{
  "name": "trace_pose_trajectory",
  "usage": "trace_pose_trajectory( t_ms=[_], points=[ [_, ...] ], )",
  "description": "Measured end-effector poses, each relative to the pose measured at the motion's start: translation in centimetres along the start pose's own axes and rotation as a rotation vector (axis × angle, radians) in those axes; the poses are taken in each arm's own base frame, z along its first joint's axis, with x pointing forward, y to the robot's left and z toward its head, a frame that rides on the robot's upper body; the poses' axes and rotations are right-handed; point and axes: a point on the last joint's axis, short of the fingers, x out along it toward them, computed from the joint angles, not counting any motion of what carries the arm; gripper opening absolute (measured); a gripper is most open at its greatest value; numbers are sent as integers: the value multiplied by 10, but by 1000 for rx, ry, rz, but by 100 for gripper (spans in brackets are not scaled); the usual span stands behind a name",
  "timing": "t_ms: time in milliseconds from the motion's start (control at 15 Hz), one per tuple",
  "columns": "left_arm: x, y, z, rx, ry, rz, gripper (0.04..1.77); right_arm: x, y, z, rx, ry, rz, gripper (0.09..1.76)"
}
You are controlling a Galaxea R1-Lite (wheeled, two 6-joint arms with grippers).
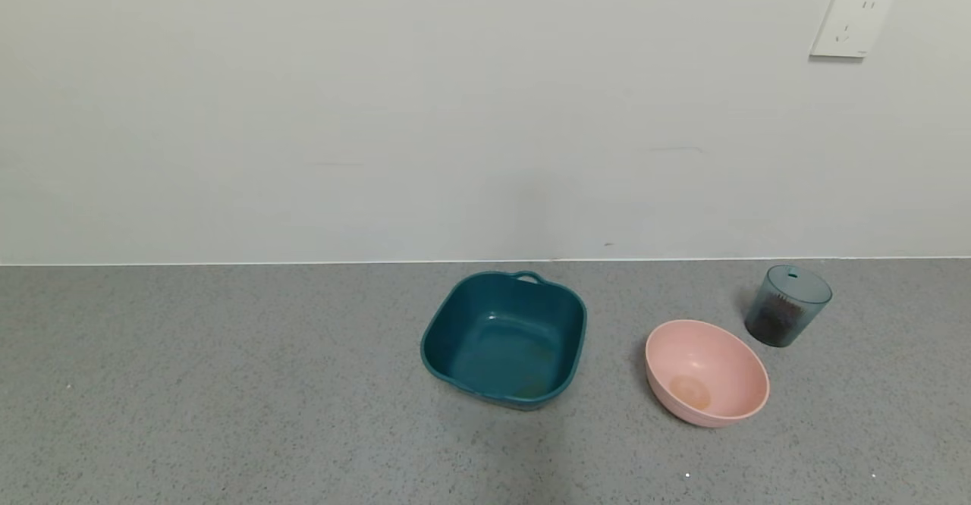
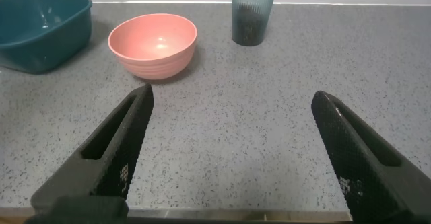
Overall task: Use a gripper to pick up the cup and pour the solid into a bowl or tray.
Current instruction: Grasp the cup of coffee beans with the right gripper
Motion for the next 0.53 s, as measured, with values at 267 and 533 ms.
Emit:
trace_pose_trajectory(
  t_ms=[267,533],
  points=[
    [0,0,0,0,0,0,175,0,0,0,2,-2,0,171],
    [0,0,0,0,0,0,175,0,0,1,5,-5,-1,171]
  ],
)
